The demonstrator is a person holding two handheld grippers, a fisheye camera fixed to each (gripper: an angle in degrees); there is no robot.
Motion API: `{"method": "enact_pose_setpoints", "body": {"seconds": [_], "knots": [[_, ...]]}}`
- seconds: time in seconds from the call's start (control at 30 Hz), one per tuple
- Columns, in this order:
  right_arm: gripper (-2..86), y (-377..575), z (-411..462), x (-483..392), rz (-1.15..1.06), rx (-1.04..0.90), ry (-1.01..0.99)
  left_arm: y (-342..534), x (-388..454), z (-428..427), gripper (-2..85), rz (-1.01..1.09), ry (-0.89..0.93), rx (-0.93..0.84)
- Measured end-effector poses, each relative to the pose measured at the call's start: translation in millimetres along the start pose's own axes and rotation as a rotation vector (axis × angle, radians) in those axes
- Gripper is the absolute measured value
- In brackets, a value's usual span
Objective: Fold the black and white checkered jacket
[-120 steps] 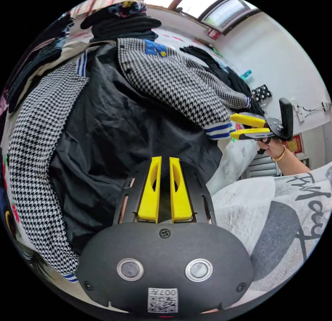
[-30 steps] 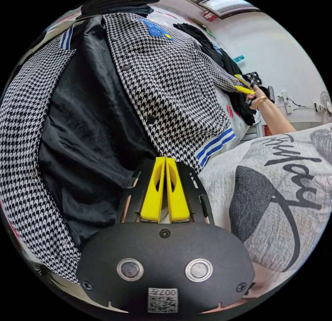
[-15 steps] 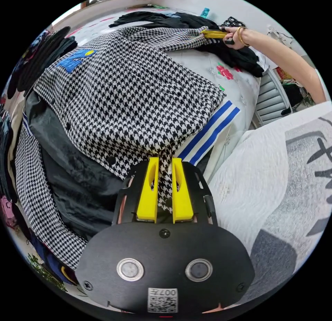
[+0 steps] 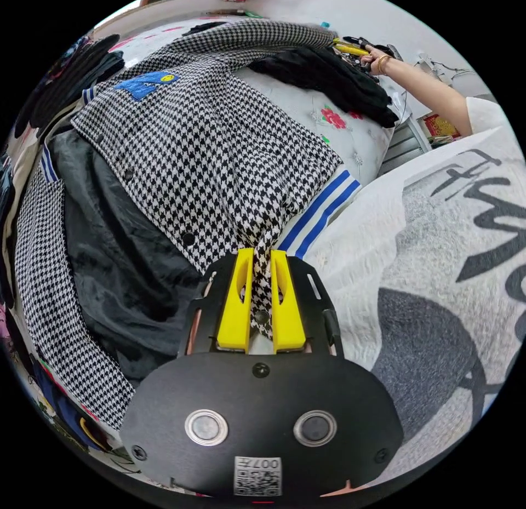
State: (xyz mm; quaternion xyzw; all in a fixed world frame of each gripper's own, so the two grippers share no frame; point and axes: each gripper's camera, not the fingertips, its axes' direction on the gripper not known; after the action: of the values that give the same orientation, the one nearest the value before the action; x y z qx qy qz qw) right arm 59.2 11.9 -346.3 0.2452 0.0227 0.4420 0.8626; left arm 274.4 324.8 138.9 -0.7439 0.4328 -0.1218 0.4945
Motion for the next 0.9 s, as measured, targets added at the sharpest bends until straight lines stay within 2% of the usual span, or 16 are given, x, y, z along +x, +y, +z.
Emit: {"method": "enact_pose_setpoints", "body": {"seconds": [0.17, 0.27, 0.33, 0.4, 0.47, 0.53, 0.6, 0.63, 0.73, 0.8, 0.87, 0.9], "knots": [[6.7, 44.5, 9.8, 1.3, 0.015, -0.001, -0.027, -13.1, 2.6, 8.2, 5.9, 0.031, 0.006, -0.038], [8.1, 48.2, 36.1, -37.7, -0.151, -0.089, -0.003, -20.7, 2.1, 6.6, 5.9, 0.027, 0.015, -0.037], [9.0, 47.0, 57.2, -71.1, -0.284, -0.154, 0.158, -25.6, 0.0, 5.1, 6.0, 0.016, 0.026, -0.041], [9.6, 46.2, 65.3, -101.5, -0.402, -0.063, 0.411, -29.7, -2.6, 3.2, 6.1, -0.002, 0.034, -0.037], [9.4, 45.6, 77.0, -113.6, -0.490, -0.032, 0.540, -34.7, -7.1, 5.4, 6.2, -0.035, 0.055, -0.034], [8.4, 43.6, 106.9, -118.9, -0.601, -0.133, 0.611, -41.2, -6.5, 9.3, 6.2, -0.038, 0.053, -0.041], [5.1, 36.0, 150.8, -115.5, -0.655, -0.321, 0.721, -50.5, -4.8, 12.4, 6.2, -0.029, 0.046, -0.060], [4.0, 32.6, 154.0, -115.9, -0.651, -0.321, 0.738, -56.5, -4.0, 12.9, 6.2, -0.020, 0.042, -0.073], [1.9, -3.5, 124.5, -133.1, -0.613, -0.167, 0.562, -67.6, -3.6, 11.0, 6.2, -0.024, 0.037, -0.085], [1.4, -43.5, 90.0, -135.4, -0.468, 0.051, 0.485, -72.4, -2.7, 10.8, 6.3, -0.032, 0.032, -0.083], [1.7, -68.4, 83.7, -123.5, -0.359, 0.138, 0.463, -80.0, -2.7, 11.6, 6.3, -0.035, 0.033, -0.084], [2.2, -83.1, 94.9, -110.8, -0.316, 0.116, 0.461, -82.1, -3.6, 11.6, 6.3, -0.038, 0.037, -0.084]]}}
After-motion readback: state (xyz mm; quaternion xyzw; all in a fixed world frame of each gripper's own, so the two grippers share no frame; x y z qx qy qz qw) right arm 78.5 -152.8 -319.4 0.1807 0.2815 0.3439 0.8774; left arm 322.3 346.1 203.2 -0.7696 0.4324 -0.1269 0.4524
